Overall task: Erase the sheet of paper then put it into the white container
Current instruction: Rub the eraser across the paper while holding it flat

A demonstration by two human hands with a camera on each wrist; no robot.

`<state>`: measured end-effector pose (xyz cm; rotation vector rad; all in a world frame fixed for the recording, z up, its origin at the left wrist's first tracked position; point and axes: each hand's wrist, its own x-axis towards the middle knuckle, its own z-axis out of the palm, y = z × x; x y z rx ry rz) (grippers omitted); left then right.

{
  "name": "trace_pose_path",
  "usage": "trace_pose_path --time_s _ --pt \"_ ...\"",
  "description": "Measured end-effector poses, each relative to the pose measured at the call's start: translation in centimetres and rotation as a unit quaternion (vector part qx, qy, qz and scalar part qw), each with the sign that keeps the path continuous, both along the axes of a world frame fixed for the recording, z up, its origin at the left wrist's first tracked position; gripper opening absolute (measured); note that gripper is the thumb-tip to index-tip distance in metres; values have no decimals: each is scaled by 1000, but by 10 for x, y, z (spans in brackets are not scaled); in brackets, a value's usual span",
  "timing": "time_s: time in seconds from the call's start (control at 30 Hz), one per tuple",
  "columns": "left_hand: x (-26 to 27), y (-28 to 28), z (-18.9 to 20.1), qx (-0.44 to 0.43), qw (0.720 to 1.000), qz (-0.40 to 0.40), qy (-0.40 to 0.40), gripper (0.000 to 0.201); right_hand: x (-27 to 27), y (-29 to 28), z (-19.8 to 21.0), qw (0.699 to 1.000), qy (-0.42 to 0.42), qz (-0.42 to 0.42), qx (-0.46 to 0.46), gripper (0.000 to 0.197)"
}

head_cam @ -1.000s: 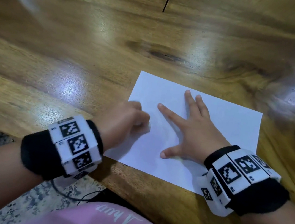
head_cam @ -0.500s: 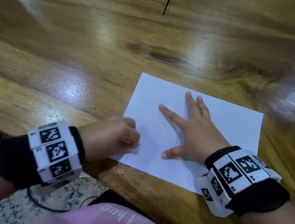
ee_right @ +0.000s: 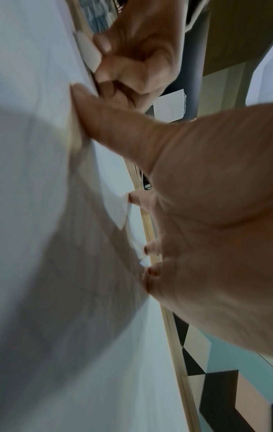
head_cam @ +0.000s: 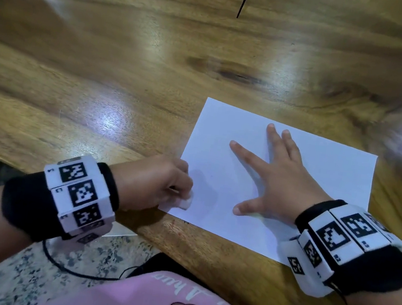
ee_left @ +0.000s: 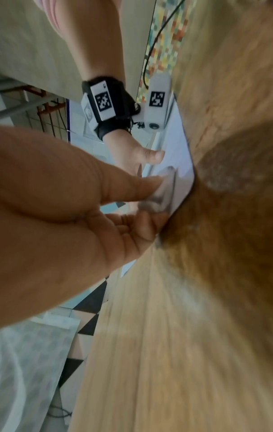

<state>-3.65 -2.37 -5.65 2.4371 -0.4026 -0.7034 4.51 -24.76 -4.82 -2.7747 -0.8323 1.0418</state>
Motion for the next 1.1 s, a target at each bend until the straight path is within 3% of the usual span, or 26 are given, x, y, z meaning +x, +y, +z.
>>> trace_pose_path --time_s 0.13,0.23,0.43,0.63,0.77,0.93,1.1 --pt "23 -17 0 -20 993 57 -97 17 0 0 0 1000 -1 1 -2 115" --pt "25 -29 -4 -27 991 53 -119 16 0 1 0 1000 0 0 -2 115" --pt "4 -29 3 -24 999 -32 12 9 -1 0 -1 1000 1 -2 3 114" --pt "31 -37 -1 -23 995 22 -99 7 0 -1 -1 1000 -3 0 4 115" --pt "6 -22 -4 -54 996 -11 -72 14 0 -1 -1 1000 -4 3 2 114" --pt "0 -7 2 -18 999 -26 15 5 -1 0 0 1000 1 0 6 114" --pt "28 -27 6 0 996 44 -82 16 0 0 0 1000 4 3 -2 114"
